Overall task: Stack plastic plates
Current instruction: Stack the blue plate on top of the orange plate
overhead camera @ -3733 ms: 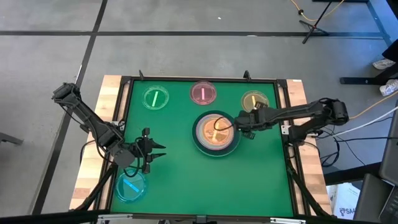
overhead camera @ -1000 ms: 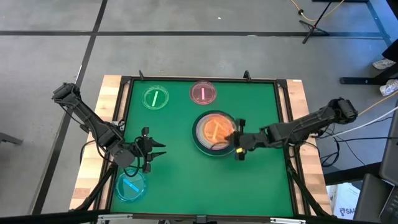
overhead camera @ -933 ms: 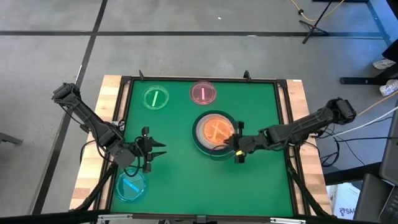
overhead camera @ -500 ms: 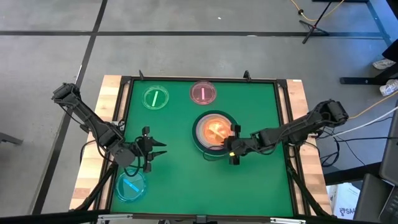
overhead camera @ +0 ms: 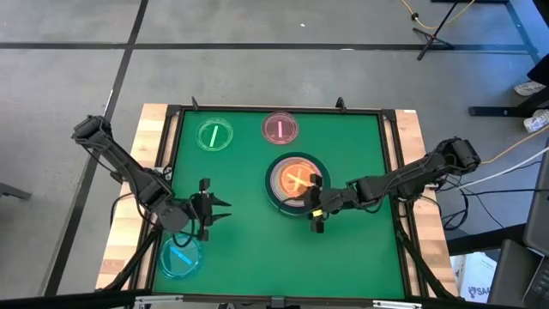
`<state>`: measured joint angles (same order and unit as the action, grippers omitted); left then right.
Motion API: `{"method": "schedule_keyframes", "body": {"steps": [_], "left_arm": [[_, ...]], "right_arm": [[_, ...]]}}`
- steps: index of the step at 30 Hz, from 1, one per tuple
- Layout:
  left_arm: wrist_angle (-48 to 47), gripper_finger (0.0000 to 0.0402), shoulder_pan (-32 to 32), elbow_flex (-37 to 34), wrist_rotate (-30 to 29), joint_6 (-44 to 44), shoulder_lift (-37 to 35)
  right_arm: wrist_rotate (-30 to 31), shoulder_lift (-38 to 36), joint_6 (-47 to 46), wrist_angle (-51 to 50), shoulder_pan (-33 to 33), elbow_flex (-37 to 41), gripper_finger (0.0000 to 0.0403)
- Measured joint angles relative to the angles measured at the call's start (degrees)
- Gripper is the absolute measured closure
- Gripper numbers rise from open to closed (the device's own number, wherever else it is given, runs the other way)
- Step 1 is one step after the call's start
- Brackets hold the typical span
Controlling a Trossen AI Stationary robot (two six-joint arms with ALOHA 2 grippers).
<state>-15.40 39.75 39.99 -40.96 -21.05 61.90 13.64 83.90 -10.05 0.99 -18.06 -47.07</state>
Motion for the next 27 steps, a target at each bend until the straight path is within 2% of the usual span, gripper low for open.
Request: {"method": "schedule_keyframes", "body": {"steps": [9, 18, 22, 27], "left_arm": [[-3.8, 0.0288, -0.1, 0.0, 17.8, -11.9, 5.8], [-24.9, 0.0288, -0.6, 0.0, 32.4, -29.3, 6.8], [-29.9, 0.0288, 0.6, -0.8, 38.9, -33.1, 6.8], [-30.1, 0.0288, 2.3, -4.6, 46.2, -34.7, 6.8]], "right_arm": [[-1.2, 5.7, 5.8, 14.8, -4.1, 0.0, 0.0226], [-1.2, 12.7, 2.8, 22.4, -6.1, 0.0, 0.0226], [-1.1, 14.8, 2.9, 24.9, -5.9, -0.1, 0.0226], [-1.2, 15.6, 2.9, 25.7, -5.9, -0.1, 0.0226]]}}
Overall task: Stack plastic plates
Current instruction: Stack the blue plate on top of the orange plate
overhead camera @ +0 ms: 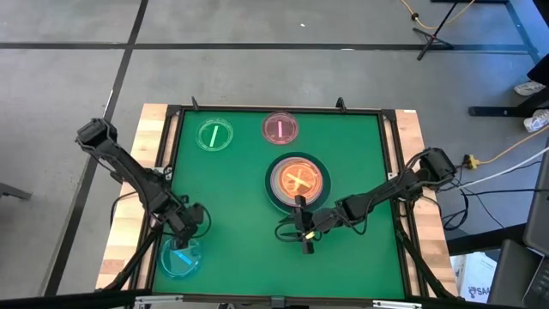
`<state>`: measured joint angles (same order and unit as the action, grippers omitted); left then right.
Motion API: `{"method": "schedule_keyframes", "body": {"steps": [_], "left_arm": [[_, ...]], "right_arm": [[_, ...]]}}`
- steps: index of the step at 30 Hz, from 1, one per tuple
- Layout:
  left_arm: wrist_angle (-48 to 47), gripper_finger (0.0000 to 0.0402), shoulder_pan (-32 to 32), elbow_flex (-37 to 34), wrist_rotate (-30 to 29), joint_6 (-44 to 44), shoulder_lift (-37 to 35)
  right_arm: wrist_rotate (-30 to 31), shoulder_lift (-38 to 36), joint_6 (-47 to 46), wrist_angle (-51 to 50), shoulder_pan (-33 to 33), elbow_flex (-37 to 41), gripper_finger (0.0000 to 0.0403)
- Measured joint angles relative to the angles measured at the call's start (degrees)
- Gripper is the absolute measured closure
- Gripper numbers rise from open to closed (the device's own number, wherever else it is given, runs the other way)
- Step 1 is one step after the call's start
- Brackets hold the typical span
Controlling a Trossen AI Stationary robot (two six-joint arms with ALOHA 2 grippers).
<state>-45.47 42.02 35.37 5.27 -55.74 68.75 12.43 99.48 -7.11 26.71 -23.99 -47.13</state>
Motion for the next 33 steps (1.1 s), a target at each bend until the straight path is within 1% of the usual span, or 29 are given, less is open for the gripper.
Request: {"method": "schedule_keyframes", "body": {"steps": [2, 7, 11, 19, 22, 26, 29, 33], "left_arm": [[0.1, 0.0288, 0.5, -1.7, 1.7, -0.1, 0.0], [4.0, 0.0288, 0.5, -5.3, 5.3, -0.9, 0.0], [8.1, 0.0288, 0.5, -6.7, 6.2, -0.8, 0.0], [11.2, 0.0288, 0.5, -6.9, 6.2, -0.7, 0.0], [13.3, 0.0288, 0.5, -6.9, 4.6, -0.7, 0.0], [13.5, 0.0289, 0.5, -6.9, 4.3, -0.7, 0.2], [13.6, 0.0302, 0.5, -7.0, 4.6, -0.8, 0.3], [15.6, 0.0337, 0.5, -8.7, 5.7, -0.9, 0.3]], "right_arm": [[0.0, 0.0, 0.0, 0.0, 0.0, 0.0, 0.0226], [0.0, 0.0, 0.0, 0.3, 0.0, 0.0, 0.0226], [0.0, 0.0, 0.0, 0.3, 0.0, 0.0, 0.0226], [1.5, 0.0, 0.1, 0.3, 0.0, 0.0, 0.0226], [1.5, 0.0, 0.1, 0.2, 0.0, 0.0, 0.0226], [1.6, 0.0, 0.1, 0.2, 0.0, 0.0, 0.0226], [1.6, 0.0, 0.8, 0.2, 0.0, 0.0, 0.0226], [1.6, 0.0, 1.4, 0.2, 0.0, 0.0, 0.0226]]}}
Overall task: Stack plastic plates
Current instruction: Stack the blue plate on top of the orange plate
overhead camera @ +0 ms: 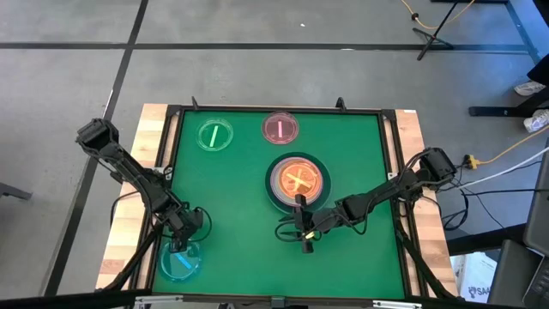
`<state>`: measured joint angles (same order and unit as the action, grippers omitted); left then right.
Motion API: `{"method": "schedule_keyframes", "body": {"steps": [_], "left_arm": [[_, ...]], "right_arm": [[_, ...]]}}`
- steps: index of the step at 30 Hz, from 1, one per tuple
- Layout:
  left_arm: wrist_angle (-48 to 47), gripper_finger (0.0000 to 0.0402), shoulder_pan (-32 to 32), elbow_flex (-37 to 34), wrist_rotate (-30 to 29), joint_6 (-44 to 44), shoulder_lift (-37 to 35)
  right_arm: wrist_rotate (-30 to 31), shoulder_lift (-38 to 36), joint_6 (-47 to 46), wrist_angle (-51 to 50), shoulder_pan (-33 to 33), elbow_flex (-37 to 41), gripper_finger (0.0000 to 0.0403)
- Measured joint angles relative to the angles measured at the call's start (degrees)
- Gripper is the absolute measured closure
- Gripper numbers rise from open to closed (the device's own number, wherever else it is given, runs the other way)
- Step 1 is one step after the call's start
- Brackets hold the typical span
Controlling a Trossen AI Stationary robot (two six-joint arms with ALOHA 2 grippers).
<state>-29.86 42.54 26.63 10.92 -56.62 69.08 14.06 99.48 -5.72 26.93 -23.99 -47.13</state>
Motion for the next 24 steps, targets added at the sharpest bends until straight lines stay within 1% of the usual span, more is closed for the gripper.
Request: {"method": "schedule_keyframes", "body": {"steps": [5, 7, 9, 11, 14, 19, 24], "left_arm": [[0.8, 0.0389, -0.1, -1.3, 0.4, -0.4, -0.2], [1.5, 0.0397, 0.0, -1.4, 0.2, -0.3, -0.2], [2.5, 0.0396, 0.0, -1.4, -0.2, -0.3, -0.3], [3.9, 0.0397, 0.0, -1.3, -1.6, -0.3, -0.2], [3.5, 0.0399, 0.0, 0.0, -5.9, -0.2, -0.2], [3.7, 0.0399, -0.8, 2.9, -15.0, 1.9, -0.2], [4.5, 0.0399, -3.8, 3.9, -23.4, 2.2, -0.2]], "right_arm": [[0.1, 0.0, 0.0, 0.0, 0.0, 0.0, 0.0226], [0.0, 0.0, 0.0, 0.0, 0.0, 0.0, 0.0226], [-0.1, 0.0, -0.2, 0.0, 0.0, 0.0, 0.0226], [-0.1, 0.0, -0.3, 0.0, 0.0, 0.0, 0.0226], [0.2, 0.0, -0.3, 0.4, 0.0, 0.0, 0.0226], [4.4, -0.1, -0.3, 0.4, 0.0, 0.0, 0.0225], [5.9, -0.1, -0.3, 0.4, 0.0, 0.0, 0.0202]]}}
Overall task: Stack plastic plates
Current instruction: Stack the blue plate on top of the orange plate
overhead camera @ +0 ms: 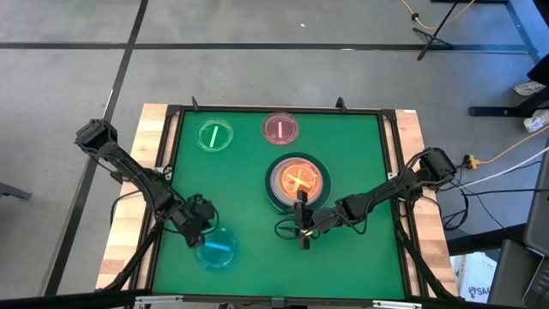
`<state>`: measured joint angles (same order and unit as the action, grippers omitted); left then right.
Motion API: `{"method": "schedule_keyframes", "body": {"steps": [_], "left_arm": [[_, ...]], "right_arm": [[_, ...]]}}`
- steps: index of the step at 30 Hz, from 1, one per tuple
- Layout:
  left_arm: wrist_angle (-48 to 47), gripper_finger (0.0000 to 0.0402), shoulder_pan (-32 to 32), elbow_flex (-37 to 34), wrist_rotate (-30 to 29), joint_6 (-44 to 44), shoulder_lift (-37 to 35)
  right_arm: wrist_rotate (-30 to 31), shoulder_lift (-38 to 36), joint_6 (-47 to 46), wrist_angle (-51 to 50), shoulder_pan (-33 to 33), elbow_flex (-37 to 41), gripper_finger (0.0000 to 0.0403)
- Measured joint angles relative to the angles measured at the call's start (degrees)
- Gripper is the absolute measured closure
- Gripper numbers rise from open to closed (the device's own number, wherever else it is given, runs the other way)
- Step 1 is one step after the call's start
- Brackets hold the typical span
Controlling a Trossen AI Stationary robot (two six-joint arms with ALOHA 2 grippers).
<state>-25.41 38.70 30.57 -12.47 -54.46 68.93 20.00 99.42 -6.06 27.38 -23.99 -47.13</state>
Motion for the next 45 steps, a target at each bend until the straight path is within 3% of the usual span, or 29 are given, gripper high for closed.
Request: {"method": "schedule_keyframes", "body": {"steps": [7, 23, 34, 38, 45], "left_arm": [[3.7, 0.0399, -5.7, 0.0, -2.4, -0.4, 0.7], [9.1, 0.0358, -13.9, 0.0, -2.9, 5.0, 7.7], [13.3, 0.0296, -13.2, 0.1, -2.9, 10.1, 5.8], [16.3, 0.0295, -8.4, 0.1, -11.3, 10.1, 4.2], [25.7, 0.0295, 3.2, 0.1, -32.5, 10.8, 4.6]], "right_arm": [[-1.3, 0.0, -0.5, 0.0, 0.0, 0.0, 0.0165], [-2.7, 1.5, 4.7, 1.5, 0.0, -0.3, 0.0162], [-6.8, 8.9, 15.0, -4.6, 0.0, -11.1, 0.0162], [-7.6, 13.3, 18.8, -10.6, 0.0, -18.1, 0.0162], [-10.3, 19.6, 22.9, -18.6, 0.0, -28.5, 0.0162]]}}
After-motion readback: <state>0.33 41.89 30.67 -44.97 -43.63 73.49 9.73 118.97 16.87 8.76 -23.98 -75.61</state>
